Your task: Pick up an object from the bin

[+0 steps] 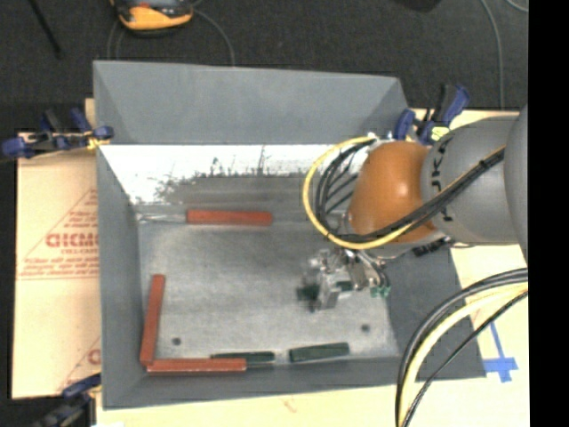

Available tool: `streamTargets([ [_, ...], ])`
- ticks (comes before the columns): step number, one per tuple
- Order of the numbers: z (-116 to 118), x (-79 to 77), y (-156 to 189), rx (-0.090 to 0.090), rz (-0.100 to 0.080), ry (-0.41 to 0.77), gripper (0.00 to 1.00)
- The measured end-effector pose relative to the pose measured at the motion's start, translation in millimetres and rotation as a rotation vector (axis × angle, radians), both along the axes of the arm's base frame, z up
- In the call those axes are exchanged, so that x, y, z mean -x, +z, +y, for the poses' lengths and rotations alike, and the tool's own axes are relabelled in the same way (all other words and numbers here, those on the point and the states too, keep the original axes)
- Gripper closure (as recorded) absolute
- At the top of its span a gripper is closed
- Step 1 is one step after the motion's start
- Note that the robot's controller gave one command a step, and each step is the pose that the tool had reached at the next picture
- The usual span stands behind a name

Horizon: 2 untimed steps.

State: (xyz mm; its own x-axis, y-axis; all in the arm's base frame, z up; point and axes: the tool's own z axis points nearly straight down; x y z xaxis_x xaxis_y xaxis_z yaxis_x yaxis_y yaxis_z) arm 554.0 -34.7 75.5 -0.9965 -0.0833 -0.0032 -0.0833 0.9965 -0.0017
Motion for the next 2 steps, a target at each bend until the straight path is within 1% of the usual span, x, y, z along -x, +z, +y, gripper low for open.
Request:
streamTargets([
  [1, 0, 0.0, 0, 0.0, 0.0, 0.0, 1.0],
  [2, 7, -18.3, 55, -0.001, 0.005, 0.032, 1.0],
])
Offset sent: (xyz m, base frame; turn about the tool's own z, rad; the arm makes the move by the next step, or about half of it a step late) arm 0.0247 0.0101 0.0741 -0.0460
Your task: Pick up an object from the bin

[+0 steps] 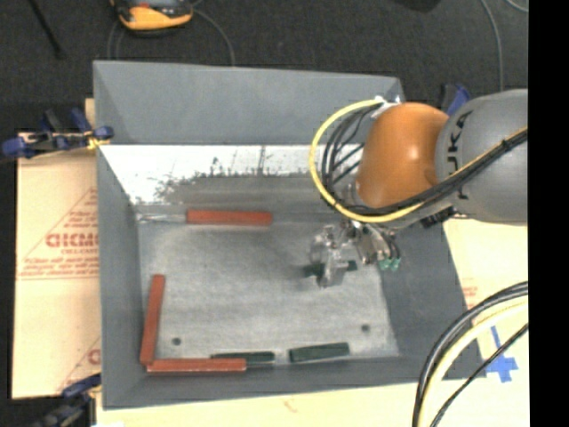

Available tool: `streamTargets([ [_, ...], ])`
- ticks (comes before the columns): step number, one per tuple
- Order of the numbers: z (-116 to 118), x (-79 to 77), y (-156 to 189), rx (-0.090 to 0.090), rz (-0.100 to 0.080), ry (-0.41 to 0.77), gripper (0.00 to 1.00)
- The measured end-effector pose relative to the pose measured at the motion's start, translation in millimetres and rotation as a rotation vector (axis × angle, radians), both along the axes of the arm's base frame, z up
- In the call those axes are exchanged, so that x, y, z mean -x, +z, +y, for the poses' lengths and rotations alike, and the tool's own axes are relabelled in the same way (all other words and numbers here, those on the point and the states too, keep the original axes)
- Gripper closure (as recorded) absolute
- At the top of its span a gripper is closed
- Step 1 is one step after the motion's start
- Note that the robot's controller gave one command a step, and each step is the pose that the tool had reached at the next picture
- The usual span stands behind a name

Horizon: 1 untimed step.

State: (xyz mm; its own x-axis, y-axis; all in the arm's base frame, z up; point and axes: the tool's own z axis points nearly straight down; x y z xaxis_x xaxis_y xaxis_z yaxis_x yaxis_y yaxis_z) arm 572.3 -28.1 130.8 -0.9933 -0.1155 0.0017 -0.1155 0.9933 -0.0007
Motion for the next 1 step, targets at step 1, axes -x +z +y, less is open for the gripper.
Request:
streamTargets([
  [1, 26.5, 26.5, 125.7, -0.001, -0.005, 0.092, 1.0],
])
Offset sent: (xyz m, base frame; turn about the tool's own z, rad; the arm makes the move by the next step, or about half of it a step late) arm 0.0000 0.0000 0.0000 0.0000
